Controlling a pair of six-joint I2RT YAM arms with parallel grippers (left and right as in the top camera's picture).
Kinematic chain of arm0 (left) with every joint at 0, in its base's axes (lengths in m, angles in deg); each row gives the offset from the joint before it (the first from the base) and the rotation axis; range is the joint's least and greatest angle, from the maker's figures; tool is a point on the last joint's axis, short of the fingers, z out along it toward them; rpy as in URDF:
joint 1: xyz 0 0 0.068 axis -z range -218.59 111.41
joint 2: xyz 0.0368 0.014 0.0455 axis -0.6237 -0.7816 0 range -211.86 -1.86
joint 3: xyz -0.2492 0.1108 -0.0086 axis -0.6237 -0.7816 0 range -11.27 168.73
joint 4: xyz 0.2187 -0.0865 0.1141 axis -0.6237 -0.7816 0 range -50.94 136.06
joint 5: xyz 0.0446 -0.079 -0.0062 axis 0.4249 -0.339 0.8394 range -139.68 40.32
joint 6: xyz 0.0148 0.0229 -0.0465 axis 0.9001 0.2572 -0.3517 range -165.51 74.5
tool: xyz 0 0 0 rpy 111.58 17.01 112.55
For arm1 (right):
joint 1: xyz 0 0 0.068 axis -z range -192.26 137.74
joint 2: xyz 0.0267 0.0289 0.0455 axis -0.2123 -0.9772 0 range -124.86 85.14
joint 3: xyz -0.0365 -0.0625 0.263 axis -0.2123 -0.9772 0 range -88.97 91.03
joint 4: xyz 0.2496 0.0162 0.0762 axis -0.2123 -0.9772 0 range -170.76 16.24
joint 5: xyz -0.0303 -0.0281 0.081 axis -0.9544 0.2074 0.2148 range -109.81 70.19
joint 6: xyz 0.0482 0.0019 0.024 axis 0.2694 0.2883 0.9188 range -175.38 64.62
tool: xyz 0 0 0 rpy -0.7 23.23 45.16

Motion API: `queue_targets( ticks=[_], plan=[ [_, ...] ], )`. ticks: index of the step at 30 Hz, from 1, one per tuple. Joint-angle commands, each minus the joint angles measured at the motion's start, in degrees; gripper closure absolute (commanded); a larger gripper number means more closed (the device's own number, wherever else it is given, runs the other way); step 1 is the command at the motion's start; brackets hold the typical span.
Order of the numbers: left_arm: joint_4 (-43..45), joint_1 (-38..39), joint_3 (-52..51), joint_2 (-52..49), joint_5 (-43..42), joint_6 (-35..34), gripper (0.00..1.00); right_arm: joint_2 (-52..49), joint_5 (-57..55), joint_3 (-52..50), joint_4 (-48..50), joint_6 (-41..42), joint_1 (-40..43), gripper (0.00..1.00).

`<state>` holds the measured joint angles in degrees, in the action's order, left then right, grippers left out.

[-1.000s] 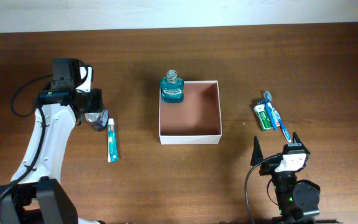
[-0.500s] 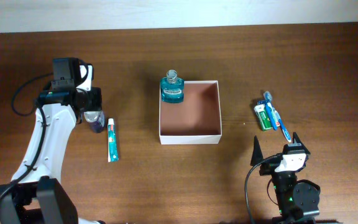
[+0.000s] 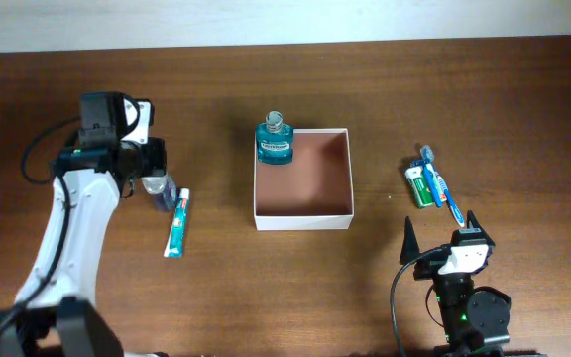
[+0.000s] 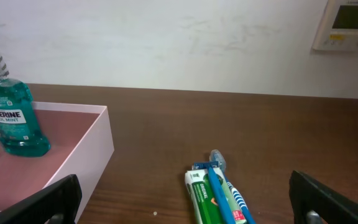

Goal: Pack container
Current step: 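Carry the soap bottle with left gripper into the box and release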

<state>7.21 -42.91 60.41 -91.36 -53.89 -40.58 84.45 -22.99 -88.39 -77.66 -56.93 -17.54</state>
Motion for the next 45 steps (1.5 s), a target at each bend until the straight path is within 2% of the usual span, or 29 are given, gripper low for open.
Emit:
queue_targets(
  ticks=[1, 6, 8, 13, 24, 35, 38, 45],
  plan=[
    [0.92, -0.17, 2.86, 9.53, -5.60, -2.34, 0.74, 0.37, -0.31, -0.26, -0.44, 0.04, 0.48, 0.01],
    [1.14, 0.90, 2.86, 17.38, -10.10, -4.00, 0.75, 0.37, -0.31, -0.26, -0.44, 0.04, 0.48, 0.02],
    [1.33, 3.50, 2.86, 20.59, -10.19, -6.58, 0.78, 0.37, -0.31, -0.26, -0.44, 0.04, 0.48, 0.01],
    [2.45, 13.14, 2.84, 22.12, -9.46, -8.61, 0.78, 0.37, -0.31, -0.26, -0.44, 0.04, 0.48, 0.01],
    [10.01, 30.64, 2.84, 12.57, 2.91, -14.80, 0.79, 0.37, -0.31, -0.26, -0.44, 0.04, 0.48, 0.01],
    [14.67, 36.02, 2.84, 4.22, 17.59, -21.27, 0.80, 0.37, -0.31, -0.26, -0.44, 0.04, 0.48, 0.01],
    [14.75, 36.98, 2.84, 3.17, 19.56, -22.10, 0.86, 0.37, -0.31, -0.26, -0.44, 0.04, 0.48, 0.01],
    [15.32, 37.83, 2.84, -0.79, 22.95, -22.27, 0.84, 0.37, -0.31, -0.26, -0.44, 0.04, 0.48, 0.01]
  ],
)
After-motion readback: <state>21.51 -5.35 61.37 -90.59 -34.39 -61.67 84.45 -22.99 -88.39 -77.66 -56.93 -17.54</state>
